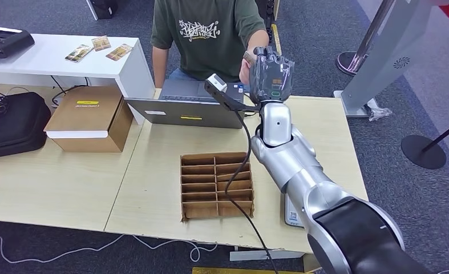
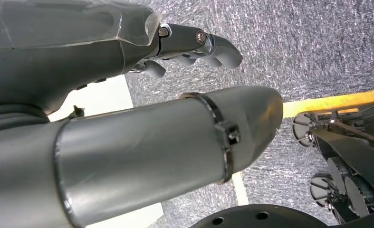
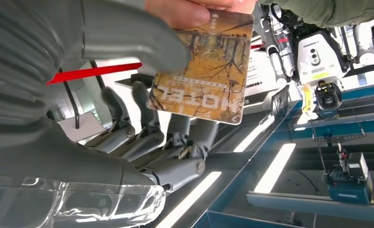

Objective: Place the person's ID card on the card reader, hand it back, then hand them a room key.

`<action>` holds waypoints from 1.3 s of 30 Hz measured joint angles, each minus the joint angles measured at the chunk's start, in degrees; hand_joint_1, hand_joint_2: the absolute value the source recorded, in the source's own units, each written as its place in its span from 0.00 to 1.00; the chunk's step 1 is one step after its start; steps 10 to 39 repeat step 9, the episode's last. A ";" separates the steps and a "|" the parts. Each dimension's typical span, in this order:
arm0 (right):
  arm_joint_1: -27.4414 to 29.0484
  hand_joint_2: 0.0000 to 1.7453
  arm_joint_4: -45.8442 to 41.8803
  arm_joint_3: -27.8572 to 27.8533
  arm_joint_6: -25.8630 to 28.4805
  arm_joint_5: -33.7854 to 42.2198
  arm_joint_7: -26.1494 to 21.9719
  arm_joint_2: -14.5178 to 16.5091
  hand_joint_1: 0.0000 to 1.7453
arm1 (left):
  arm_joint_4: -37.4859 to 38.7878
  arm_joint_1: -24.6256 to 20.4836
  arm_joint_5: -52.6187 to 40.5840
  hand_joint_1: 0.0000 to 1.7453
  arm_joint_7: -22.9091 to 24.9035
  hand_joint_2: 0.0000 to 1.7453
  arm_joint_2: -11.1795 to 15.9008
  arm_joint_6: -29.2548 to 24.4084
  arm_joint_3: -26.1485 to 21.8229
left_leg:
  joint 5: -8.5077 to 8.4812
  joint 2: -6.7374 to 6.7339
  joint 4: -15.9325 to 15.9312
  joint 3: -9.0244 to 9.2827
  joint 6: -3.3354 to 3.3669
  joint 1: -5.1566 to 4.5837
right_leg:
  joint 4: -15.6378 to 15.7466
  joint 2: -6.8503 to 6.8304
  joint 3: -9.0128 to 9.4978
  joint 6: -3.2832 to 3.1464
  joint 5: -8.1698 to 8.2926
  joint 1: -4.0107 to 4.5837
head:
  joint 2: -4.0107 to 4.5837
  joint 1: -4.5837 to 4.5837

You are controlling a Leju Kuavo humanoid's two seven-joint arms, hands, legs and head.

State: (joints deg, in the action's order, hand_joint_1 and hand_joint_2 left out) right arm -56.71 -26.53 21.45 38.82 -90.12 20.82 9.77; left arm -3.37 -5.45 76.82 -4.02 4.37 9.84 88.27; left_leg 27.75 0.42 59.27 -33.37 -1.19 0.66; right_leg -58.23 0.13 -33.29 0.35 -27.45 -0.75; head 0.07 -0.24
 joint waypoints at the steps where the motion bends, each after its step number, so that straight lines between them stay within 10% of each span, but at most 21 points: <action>1: 0.00 1.00 -0.02 0.10 0.00 0.00 0.13 0.00 0.00 | 0.00 -0.01 -0.13 0.00 0.00 0.00 0.00 0.00 0.00 | 0.00 0.00 0.00 0.00 0.00 0.00 | 0.00 0.00 0.00 0.00 0.00 0.00 | -0.01 0.00; 39: 0.00 1.00 -0.06 0.67 0.00 0.00 0.51 -0.17 0.00 | -0.07 -0.08 -0.82 0.00 0.00 0.00 0.00 0.00 0.00 | 0.00 -0.01 0.00 0.01 0.00 0.00 | 0.00 0.01 0.00 -0.01 0.01 0.00 | -0.01 0.00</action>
